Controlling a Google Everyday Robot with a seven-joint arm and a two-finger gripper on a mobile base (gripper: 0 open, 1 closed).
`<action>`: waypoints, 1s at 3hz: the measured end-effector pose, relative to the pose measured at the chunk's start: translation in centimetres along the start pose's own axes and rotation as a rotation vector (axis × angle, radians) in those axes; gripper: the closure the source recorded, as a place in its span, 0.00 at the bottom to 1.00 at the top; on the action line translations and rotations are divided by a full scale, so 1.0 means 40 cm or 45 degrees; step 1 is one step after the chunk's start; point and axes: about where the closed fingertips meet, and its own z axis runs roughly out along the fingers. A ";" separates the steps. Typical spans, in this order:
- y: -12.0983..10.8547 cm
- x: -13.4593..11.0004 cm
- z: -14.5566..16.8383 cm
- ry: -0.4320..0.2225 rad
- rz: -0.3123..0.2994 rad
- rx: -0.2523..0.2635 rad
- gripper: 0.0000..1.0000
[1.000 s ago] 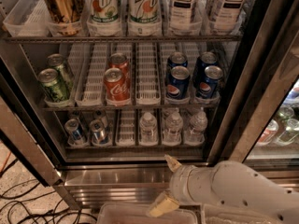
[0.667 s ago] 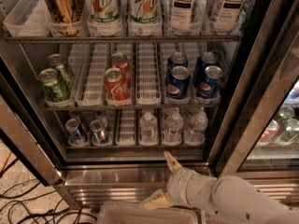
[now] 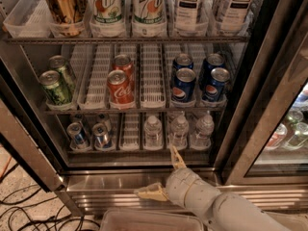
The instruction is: Pick water bottle from bottom shelf of fridge
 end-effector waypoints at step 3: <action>0.048 -0.114 0.095 -0.341 0.186 0.149 0.00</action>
Offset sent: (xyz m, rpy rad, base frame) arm 0.0386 0.0427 -0.0092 0.5846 -0.0640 -0.2213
